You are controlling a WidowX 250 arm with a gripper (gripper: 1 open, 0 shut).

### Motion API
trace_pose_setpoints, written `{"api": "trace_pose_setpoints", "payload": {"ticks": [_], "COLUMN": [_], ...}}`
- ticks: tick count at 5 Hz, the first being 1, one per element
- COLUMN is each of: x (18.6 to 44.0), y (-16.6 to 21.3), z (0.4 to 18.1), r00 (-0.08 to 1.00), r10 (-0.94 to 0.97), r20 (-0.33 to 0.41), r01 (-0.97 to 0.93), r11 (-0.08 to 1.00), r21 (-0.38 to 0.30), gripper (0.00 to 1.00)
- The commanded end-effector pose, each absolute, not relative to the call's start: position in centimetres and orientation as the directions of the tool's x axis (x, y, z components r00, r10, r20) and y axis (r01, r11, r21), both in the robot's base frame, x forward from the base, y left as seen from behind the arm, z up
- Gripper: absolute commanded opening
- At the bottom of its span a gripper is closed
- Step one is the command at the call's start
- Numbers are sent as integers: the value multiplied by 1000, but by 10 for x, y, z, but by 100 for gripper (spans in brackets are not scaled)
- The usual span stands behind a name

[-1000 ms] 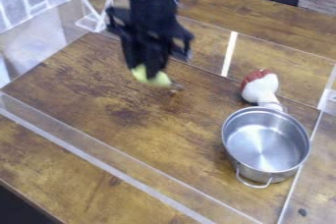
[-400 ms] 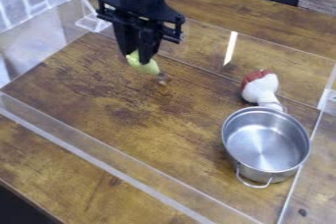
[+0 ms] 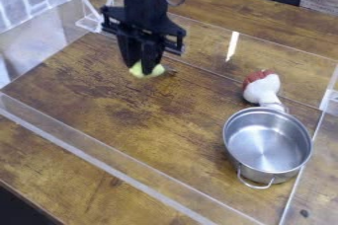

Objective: Move the green spoon to the left

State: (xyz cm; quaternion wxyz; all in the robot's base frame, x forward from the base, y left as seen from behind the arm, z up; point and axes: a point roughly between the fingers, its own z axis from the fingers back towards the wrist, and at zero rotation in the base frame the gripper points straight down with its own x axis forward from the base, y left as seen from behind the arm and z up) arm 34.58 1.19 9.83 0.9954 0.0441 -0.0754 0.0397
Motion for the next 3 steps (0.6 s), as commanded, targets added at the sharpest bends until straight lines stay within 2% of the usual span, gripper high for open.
{"api": "trace_pose_setpoints", "payload": {"ticks": [1, 2, 3], "x": [366, 378, 388], "y": [8, 1, -2], "z": [116, 119, 109], "r00": [973, 972, 978], "r10": [107, 127, 85], "r20": [204, 197, 190], "r01": [-124, -142, -97], "r11": [990, 988, 994], "r21": [70, 63, 54], "gripper": [0, 0, 0]}}
